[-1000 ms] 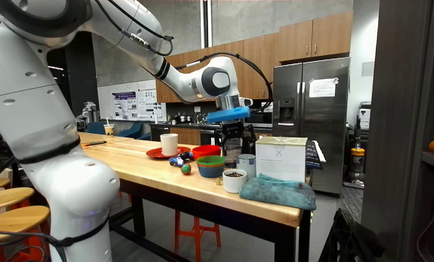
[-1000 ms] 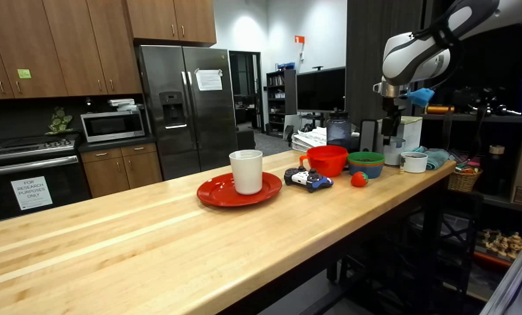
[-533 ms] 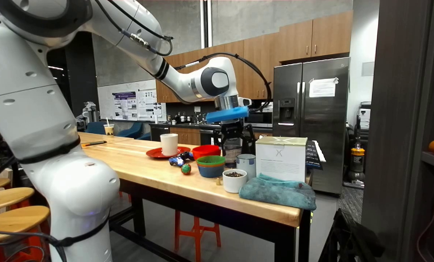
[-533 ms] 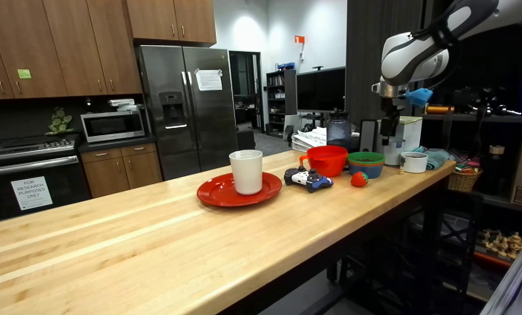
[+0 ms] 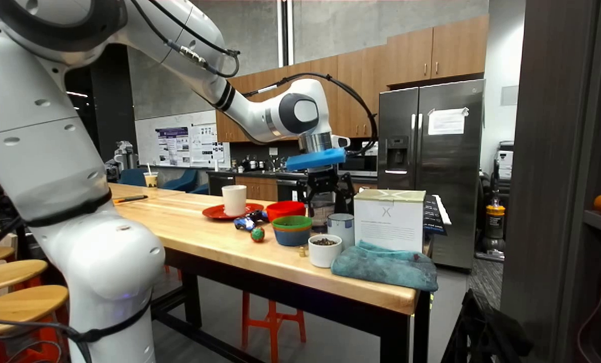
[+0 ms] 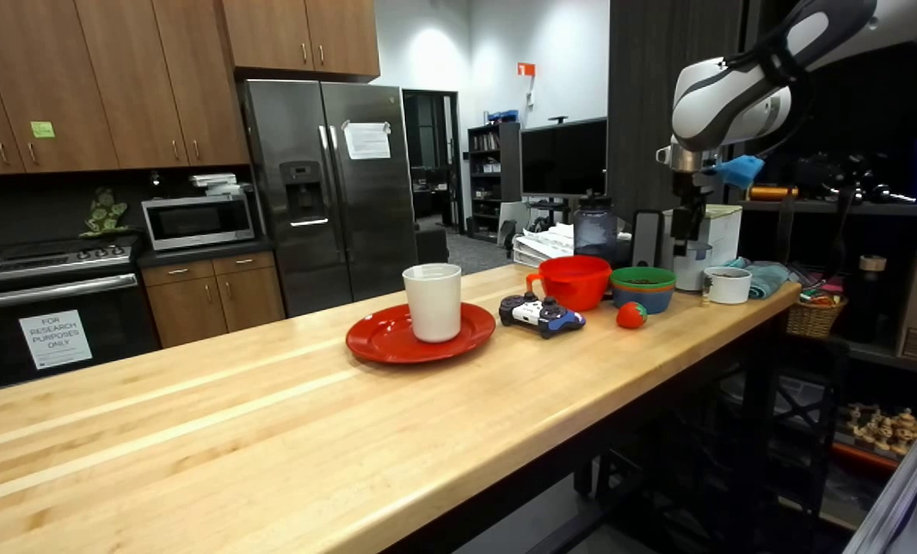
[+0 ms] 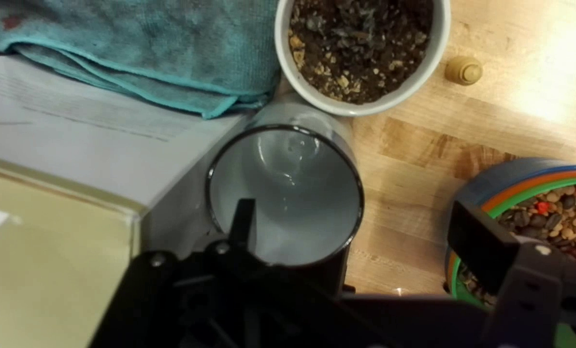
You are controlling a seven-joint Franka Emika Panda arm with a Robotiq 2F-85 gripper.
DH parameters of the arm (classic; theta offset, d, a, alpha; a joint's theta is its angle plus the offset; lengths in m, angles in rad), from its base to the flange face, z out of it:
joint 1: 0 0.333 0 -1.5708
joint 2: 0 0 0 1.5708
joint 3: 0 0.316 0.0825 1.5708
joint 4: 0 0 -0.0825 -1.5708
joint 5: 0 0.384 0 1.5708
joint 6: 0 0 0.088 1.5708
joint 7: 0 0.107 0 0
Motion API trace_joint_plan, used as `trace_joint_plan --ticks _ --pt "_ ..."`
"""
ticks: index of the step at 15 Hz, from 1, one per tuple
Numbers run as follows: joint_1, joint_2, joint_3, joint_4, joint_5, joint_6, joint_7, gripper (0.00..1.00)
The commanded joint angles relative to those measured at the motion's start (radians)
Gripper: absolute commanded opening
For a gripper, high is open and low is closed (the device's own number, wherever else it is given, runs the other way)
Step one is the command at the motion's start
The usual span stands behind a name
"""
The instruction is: Move the mug to the left
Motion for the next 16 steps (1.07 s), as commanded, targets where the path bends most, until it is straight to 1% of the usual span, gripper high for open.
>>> trace_joint_plan --ticks 1,6,7,8,10,13,16 --pt "-0.013 0.018 0.010 0.006 -0.003 -0.055 0.007 1.00" --pt "-0.011 0.032 0.012 0.002 -0.001 -0.096 -0.001 1.00" --pt "-0.011 0.034 0.013 0.003 -0.001 -0.097 -0.001 0.81" --pt "-0.012 0.035 0.013 0.003 -0.002 -0.097 -0.001 0.73" --pt "-0.013 0.037 0.014 0.004 -0.005 -0.094 -0.002 0.61" --pt "-0.014 0.038 0.013 0.002 -0.010 -0.088 -0.006 0.35" --pt "-0.016 0.038 0.012 0.004 -0.018 -0.082 -0.012 0.12"
